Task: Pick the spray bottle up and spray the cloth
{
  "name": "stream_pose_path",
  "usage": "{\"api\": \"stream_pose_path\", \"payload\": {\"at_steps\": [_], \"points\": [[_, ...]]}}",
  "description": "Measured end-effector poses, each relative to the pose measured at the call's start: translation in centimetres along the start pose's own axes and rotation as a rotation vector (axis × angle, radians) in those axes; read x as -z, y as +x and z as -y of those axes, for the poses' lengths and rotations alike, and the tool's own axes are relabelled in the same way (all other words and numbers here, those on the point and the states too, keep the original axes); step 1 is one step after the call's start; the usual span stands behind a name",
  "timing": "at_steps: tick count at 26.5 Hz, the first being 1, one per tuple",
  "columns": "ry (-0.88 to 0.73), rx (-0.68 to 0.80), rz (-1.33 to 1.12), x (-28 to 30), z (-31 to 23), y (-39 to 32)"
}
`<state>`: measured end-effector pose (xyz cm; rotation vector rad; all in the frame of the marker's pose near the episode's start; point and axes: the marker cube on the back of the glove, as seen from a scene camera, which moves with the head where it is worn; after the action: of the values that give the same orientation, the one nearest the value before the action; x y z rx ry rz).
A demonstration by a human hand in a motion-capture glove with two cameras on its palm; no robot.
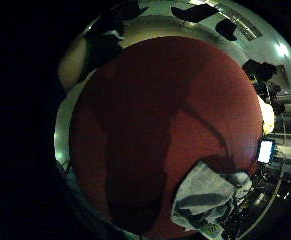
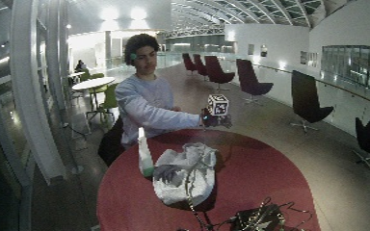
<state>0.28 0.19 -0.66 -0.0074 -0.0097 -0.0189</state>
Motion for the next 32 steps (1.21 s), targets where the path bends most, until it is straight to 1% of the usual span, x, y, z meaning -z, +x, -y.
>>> {"api": "stream_pose_path", "payload": {"at_steps": [11, 18, 25, 30, 32], "points": [[0.014, -0.002, -0.006, 1.6, -0.6, 0.3], [0.006, -0.011, -0.071, 4.5, -3.4, 1.4], [0.004, -0.030, -0.173, 10.0, -8.6, 4.4], [0.057, -0.125, -0.257, 16.0, -14.8, 9.1], [0.083, -0.157, -0.254, 18.4, -17.5, 11.4]]}}
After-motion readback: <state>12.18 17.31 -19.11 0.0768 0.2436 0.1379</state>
